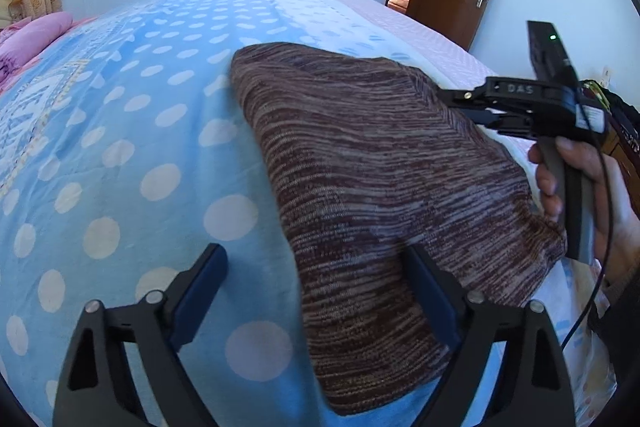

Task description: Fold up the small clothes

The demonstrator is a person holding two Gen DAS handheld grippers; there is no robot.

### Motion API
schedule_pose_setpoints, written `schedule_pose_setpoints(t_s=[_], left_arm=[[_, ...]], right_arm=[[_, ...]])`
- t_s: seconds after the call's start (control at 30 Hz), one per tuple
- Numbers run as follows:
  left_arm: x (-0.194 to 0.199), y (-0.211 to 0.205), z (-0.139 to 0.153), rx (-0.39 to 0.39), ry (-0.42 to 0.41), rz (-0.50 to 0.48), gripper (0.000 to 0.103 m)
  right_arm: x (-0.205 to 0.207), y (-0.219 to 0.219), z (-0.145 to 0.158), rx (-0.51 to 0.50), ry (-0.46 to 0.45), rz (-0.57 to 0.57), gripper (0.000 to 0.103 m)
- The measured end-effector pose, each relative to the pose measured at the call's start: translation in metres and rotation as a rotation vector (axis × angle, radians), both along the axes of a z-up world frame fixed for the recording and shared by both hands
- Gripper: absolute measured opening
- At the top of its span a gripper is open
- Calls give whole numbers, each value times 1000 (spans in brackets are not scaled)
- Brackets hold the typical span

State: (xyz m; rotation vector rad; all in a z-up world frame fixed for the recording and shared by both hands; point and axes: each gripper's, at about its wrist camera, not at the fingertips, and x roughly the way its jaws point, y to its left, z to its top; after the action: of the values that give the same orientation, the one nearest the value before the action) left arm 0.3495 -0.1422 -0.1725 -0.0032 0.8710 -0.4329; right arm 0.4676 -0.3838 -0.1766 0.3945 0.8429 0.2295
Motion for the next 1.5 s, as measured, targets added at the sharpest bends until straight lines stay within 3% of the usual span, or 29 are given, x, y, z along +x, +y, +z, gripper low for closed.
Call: schedule_pose_setpoints(t_s=[0.33, 0.5, 0.63, 0.87, 1.17, 1.5], left_arm=[[3, -7, 1, 11, 8, -24, 92], [5, -11, 1, 10, 13, -36, 91], [5, -15, 3, 4, 7, -56, 80], [-5, -23, 11, 28, -40, -80, 34], [-15, -14, 29, 37, -26, -58, 20], [-37, 10, 51, 62, -54, -45, 17]], right_arm=[[17, -3, -12, 123, -21, 39, 45], [25, 0, -15, 161, -21, 87, 39], [27, 3, -17, 154, -25, 101, 30], [16, 15, -7, 70, -71, 93, 22], [-9, 35, 28, 61, -129, 69, 21], [-33, 72, 51, 58, -159, 122, 21]])
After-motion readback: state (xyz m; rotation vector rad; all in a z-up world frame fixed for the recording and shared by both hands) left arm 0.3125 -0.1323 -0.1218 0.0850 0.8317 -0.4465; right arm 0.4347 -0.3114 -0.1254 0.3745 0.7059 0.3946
